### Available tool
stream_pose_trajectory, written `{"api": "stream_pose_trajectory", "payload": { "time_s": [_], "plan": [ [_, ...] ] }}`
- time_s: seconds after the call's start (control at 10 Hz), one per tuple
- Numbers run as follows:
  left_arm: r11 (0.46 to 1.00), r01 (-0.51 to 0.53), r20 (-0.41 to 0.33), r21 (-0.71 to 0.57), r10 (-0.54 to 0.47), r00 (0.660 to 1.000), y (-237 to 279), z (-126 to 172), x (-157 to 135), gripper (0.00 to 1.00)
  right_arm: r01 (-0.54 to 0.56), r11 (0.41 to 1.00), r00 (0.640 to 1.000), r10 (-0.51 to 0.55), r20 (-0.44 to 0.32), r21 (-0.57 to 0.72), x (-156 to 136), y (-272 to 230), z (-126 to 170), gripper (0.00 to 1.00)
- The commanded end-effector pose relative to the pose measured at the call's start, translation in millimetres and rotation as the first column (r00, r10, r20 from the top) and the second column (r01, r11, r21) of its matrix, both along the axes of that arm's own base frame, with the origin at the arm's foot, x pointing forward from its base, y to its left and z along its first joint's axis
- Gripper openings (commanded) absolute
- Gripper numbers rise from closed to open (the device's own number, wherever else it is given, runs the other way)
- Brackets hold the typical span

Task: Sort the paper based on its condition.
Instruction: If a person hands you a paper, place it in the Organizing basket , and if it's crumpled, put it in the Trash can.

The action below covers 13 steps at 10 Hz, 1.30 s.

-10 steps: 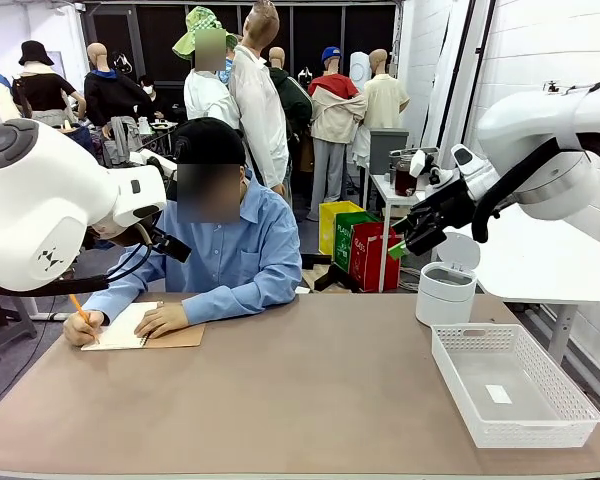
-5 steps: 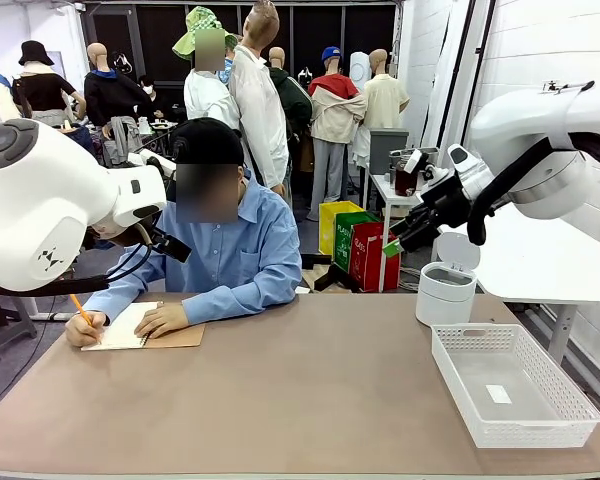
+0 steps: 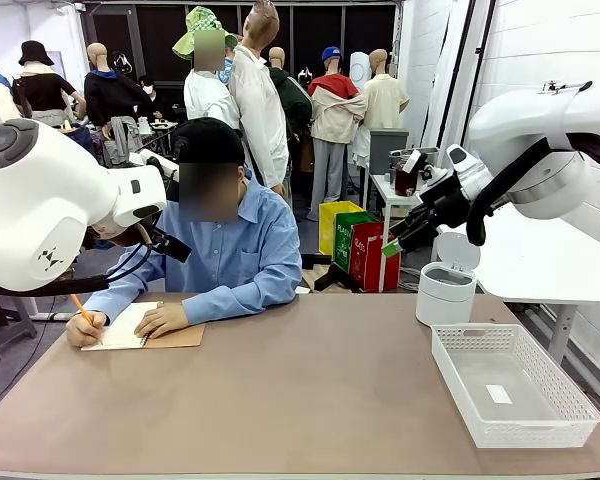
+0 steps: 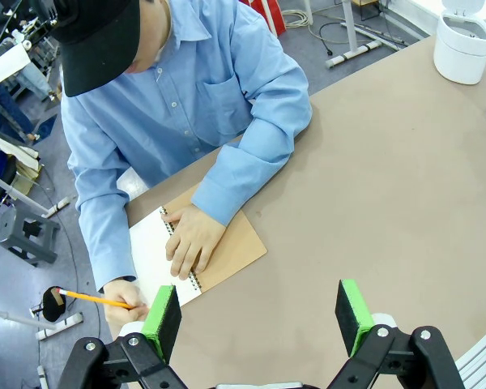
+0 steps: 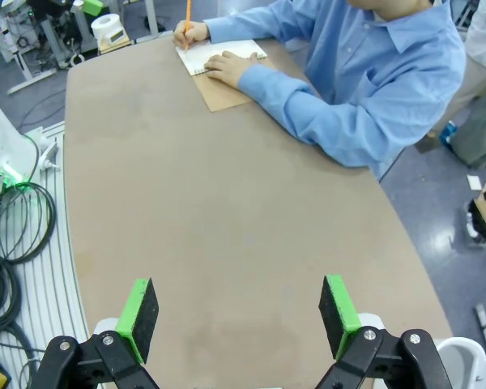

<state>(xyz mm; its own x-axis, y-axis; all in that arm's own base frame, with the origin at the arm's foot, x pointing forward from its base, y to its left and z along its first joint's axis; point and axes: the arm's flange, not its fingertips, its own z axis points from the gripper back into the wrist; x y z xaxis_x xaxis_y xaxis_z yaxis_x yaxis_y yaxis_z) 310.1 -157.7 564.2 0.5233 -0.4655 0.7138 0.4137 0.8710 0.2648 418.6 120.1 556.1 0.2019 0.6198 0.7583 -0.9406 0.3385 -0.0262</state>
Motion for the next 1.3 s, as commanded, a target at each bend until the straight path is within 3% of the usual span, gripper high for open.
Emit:
{"api": "stream_pose_trajectory", "payload": {
  "time_s": [0.0, 1.2],
  "plan": [
    [1.0, 0.004, 0.009, 0.014, -0.004, 1.0, 0.5, -0.9, 0.3, 1.0, -0.006, 1.0, 1.0, 0.006, 0.005, 0.002, 0.2, -0.8, 0.0, 1.0],
    [1.0, 0.004, 0.009, 0.014, -0.004, 1.0, 0.5, -0.9, 0.3, 1.0, -0.006, 1.0, 1.0, 0.006, 0.005, 0.002, 0.2, -0.8, 0.0, 1.0]
  ]
}}
